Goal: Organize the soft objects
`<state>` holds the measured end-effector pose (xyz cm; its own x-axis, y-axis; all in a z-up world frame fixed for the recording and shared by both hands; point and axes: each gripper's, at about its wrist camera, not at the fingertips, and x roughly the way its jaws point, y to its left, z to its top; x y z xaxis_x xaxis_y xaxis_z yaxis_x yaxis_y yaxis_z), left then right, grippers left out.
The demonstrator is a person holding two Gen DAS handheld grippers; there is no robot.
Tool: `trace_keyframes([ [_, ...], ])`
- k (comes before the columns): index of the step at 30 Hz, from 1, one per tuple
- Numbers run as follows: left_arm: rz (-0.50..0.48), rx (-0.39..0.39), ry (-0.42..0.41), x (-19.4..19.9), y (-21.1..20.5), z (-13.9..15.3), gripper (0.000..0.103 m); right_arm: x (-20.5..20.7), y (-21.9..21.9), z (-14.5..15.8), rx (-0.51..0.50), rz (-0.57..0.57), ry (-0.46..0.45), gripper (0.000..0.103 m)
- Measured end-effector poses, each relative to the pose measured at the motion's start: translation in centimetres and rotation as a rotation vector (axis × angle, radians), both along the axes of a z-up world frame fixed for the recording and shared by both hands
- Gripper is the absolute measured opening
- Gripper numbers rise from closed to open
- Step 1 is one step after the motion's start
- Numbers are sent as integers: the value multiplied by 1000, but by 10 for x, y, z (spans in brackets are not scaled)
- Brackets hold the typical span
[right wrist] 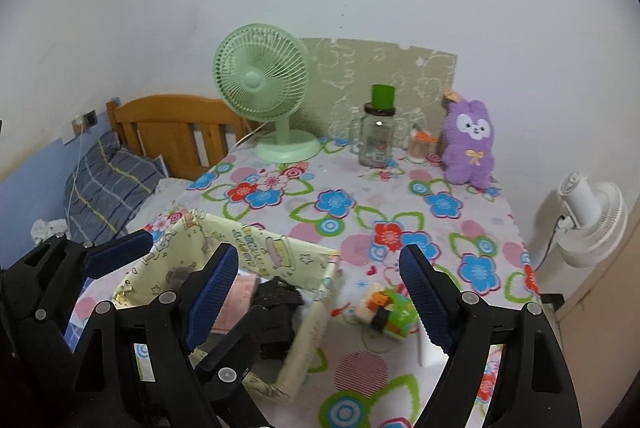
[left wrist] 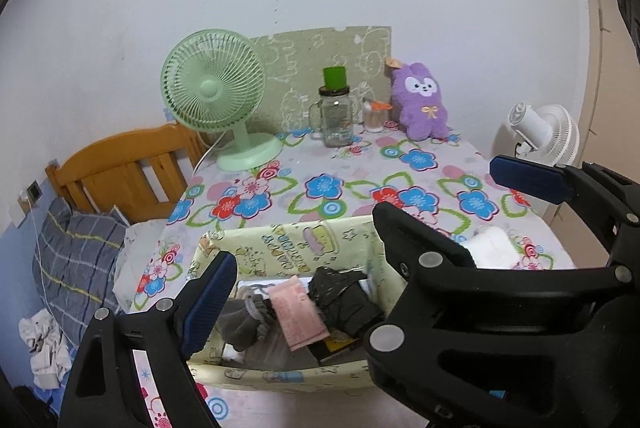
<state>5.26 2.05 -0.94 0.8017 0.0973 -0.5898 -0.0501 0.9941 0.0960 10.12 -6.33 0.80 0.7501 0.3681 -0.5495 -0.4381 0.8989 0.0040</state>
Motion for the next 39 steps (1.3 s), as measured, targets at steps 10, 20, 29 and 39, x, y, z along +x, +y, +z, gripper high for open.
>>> trace_keyframes([
  [10, -45, -14, -23, -6, -28, 9, 90, -11, -35, 12, 7, -58, -20, 88],
  [20, -79, -33, -26, -4, -55, 10, 90, -16, -65, 12, 3, -117, -18, 89],
  [29, -107, -44, -35, -3, -83, 7, 91, -18, -93, 10, -8, -172, -27, 93],
  [39, -85, -70, -21, 8, -101, -9, 90, -1, -121, -11, 12, -167, 7, 94],
])
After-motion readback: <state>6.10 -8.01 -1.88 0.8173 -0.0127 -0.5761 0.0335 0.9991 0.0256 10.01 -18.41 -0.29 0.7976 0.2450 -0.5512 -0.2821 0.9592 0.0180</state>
